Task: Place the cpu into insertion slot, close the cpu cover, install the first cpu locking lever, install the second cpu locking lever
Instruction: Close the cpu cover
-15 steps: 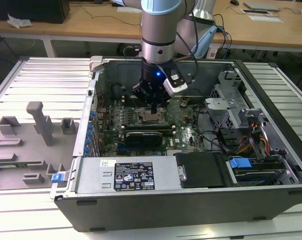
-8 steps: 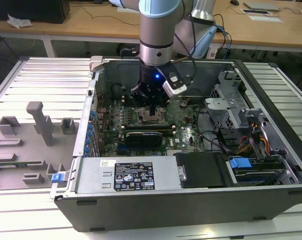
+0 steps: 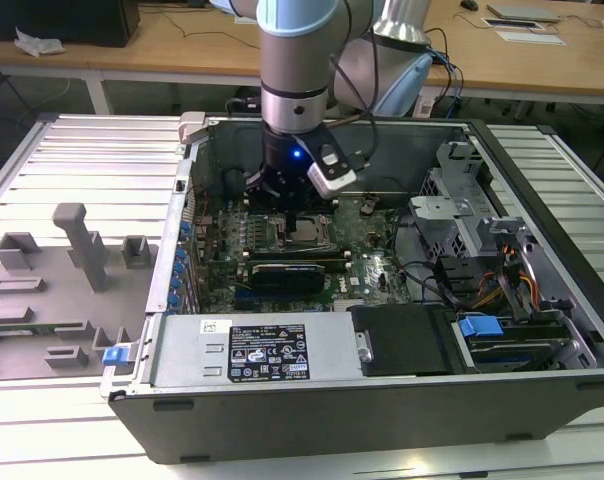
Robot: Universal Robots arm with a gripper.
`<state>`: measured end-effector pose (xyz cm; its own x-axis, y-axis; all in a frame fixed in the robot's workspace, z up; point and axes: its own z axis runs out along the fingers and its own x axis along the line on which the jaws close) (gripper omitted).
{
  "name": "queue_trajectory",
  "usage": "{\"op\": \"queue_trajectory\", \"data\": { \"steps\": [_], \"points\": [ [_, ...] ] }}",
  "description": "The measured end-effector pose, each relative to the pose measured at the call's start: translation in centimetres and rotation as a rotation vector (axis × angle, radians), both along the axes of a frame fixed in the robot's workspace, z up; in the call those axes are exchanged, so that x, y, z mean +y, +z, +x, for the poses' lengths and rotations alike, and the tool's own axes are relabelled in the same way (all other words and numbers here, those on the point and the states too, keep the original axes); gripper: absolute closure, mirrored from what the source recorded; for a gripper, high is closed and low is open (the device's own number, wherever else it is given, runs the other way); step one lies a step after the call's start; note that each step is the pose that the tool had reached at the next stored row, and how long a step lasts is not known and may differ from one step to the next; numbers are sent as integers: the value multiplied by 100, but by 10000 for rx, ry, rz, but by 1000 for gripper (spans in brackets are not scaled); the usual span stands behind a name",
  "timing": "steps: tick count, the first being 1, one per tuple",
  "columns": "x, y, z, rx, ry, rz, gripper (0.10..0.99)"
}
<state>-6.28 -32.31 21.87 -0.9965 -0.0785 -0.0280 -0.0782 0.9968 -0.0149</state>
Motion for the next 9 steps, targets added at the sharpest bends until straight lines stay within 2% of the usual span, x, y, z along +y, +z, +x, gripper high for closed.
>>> {"op": "queue_trajectory", "data": {
  "steps": [9],
  "points": [
    [0,-86,-78,0,47,1,980]
  ]
}}
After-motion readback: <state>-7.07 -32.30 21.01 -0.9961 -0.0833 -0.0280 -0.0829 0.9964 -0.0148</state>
